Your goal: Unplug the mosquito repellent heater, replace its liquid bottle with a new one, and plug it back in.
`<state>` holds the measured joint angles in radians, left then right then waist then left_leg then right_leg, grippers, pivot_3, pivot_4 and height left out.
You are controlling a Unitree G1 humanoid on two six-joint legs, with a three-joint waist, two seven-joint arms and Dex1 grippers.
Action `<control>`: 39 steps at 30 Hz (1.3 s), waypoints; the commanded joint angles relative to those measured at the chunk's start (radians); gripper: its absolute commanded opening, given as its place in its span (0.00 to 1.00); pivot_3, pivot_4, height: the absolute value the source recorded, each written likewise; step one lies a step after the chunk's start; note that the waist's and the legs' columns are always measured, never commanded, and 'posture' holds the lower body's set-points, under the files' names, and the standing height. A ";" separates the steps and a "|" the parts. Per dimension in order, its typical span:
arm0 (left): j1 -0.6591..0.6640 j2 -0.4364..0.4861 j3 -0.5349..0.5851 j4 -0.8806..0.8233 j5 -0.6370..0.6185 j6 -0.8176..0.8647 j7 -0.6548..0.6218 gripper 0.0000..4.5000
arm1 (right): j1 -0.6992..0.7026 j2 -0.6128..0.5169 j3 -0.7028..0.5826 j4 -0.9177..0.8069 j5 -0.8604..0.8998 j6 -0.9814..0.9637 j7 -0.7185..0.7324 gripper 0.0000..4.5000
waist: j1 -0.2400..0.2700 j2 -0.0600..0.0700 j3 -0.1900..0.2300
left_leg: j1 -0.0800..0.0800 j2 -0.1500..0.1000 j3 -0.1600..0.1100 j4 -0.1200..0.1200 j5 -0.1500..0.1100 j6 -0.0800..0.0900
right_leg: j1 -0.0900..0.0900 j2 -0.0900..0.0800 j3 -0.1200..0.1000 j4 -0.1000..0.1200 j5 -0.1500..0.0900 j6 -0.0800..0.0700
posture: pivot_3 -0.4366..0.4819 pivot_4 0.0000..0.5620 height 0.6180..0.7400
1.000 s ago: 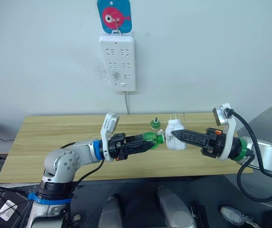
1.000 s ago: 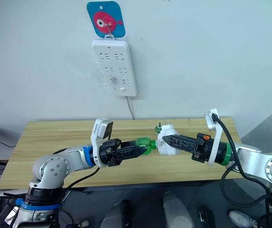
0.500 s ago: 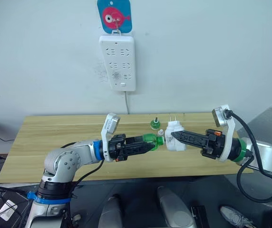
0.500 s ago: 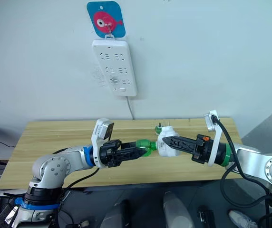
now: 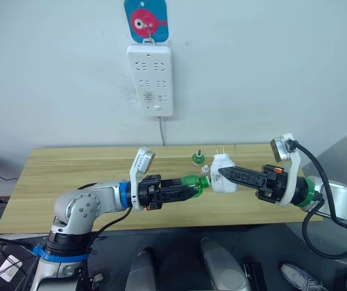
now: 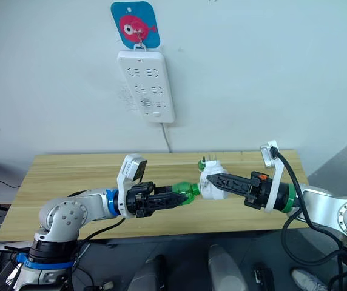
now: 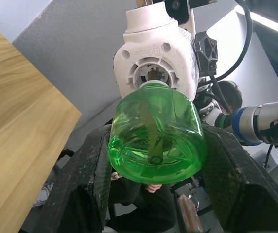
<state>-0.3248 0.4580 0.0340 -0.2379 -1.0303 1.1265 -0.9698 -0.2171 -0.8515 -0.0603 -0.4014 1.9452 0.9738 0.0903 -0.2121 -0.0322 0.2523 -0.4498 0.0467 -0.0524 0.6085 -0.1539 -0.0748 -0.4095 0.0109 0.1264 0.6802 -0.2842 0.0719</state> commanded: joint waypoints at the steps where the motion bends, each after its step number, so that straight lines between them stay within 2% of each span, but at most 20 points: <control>1: -0.031 -0.034 -0.013 -0.068 -0.059 -0.010 0.001 0.51 | 0.013 -0.019 0.013 -0.033 0.027 0.037 0.033 0.66 | 0.000 0.000 0.000 | 0.000 0.000 0.000 0.000 0.000 0.000 | 0.000 0.000 0.000 0.000 0.000 0.000 | 0.17 0.40 1.00; 13: -0.069 -0.054 0.004 -0.023 -0.038 -0.026 0.025 0.51 | 0.000 -0.063 0.009 -0.037 0.027 0.052 0.077 0.66 | 0.000 0.000 0.000 | 0.000 0.000 0.000 0.000 0.000 0.000 | 0.000 0.000 0.000 0.000 0.000 0.000 | 0.17 0.40 1.00; 23: -0.068 -0.048 0.021 -0.032 -0.095 0.021 0.028 0.51 | 0.000 -0.072 -0.015 0.028 0.027 0.073 0.105 0.66 | 0.001 0.000 0.000 | 0.000 0.000 0.000 0.000 0.000 0.000 | 0.000 0.000 0.000 0.000 0.000 0.000 | 0.17 0.40 1.00; 30: -0.065 -0.048 0.033 -0.025 -0.119 0.034 0.035 0.51 | -0.004 -0.057 -0.025 0.013 0.027 0.083 0.154 0.66 | 0.001 0.000 0.000 | 0.000 0.000 0.000 0.000 0.000 0.000 | 0.000 0.000 0.000 0.000 0.000 0.000 | 0.17 0.39 1.00; 39: -0.062 -0.028 0.033 -0.035 -0.138 0.047 0.027 0.51 | 0.002 -0.074 -0.047 0.065 0.027 0.090 0.123 0.66 | 0.000 0.000 0.000 | 0.000 0.000 0.000 0.000 0.000 0.000 | 0.000 0.000 0.000 0.000 0.000 0.000 | 0.17 0.39 1.00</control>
<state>-0.3665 0.4381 0.0538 -0.2321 -1.1039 1.1783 -0.9246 -0.2174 -0.9119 -0.0984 -0.3335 1.9512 1.0462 0.2170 -0.2116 -0.0322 0.2523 -0.4497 0.0466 -0.0522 0.6089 -0.1539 -0.0748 -0.4093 0.0110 0.1265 0.6803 -0.2841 0.0720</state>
